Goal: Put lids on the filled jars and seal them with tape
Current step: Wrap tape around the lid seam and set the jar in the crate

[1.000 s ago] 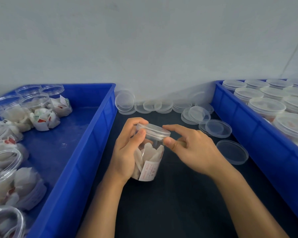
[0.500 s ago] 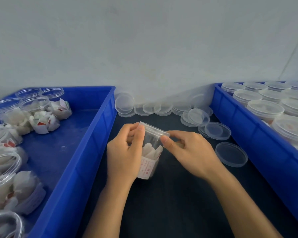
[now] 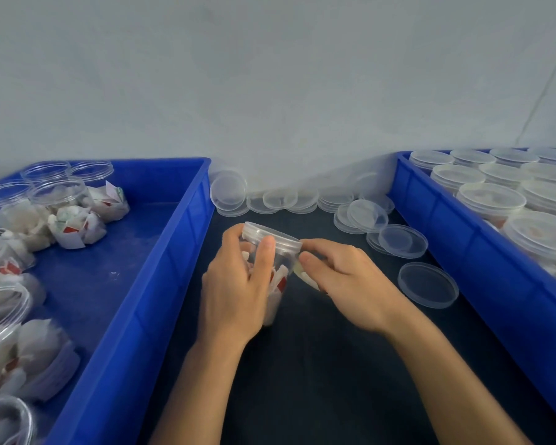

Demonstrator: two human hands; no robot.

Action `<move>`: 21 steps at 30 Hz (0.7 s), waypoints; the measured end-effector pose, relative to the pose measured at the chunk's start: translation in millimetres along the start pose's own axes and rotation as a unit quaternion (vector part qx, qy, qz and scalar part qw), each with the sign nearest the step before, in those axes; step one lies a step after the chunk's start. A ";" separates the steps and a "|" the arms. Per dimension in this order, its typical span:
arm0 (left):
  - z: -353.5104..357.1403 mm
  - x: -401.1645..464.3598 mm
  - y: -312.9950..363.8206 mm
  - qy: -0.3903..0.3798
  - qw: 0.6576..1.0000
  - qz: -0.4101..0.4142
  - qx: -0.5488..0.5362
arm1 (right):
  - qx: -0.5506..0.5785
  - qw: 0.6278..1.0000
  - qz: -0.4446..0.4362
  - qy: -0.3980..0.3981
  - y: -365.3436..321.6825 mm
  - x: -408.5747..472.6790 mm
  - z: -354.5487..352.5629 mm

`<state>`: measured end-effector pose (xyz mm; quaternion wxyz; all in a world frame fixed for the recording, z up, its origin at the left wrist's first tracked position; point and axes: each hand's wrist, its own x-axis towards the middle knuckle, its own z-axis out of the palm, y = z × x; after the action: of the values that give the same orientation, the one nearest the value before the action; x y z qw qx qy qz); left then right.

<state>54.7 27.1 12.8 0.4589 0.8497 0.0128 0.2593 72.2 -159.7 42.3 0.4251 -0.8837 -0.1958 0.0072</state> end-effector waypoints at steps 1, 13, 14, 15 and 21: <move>-1.9 0.9 -1.4 -0.003 1.000 0.003 -0.011 | -0.008 1.000 0.007 0.007 1.8 0.9 -0.5; -4.2 5.8 -9.9 -0.013 0.996 -0.029 -0.084 | -0.197 0.980 0.001 0.034 4.6 5.8 3.9; -3.7 5.9 -10.0 -0.017 0.995 -0.031 -0.095 | -0.204 0.978 0.000 0.035 4.7 6.0 4.4; -3.3 5.8 -9.9 -0.021 0.993 -0.032 -0.108 | -0.211 0.977 -0.001 0.036 4.6 6.2 4.8; -5.0 6.7 -10.3 -0.047 0.985 -0.043 -0.161 | -0.238 0.970 0.004 0.043 3.7 5.3 9.2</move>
<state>60.5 38.6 9.8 0.6008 0.7745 -0.0145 0.1975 76.7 -153.1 34.5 0.2108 -0.9597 -0.1699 -0.0754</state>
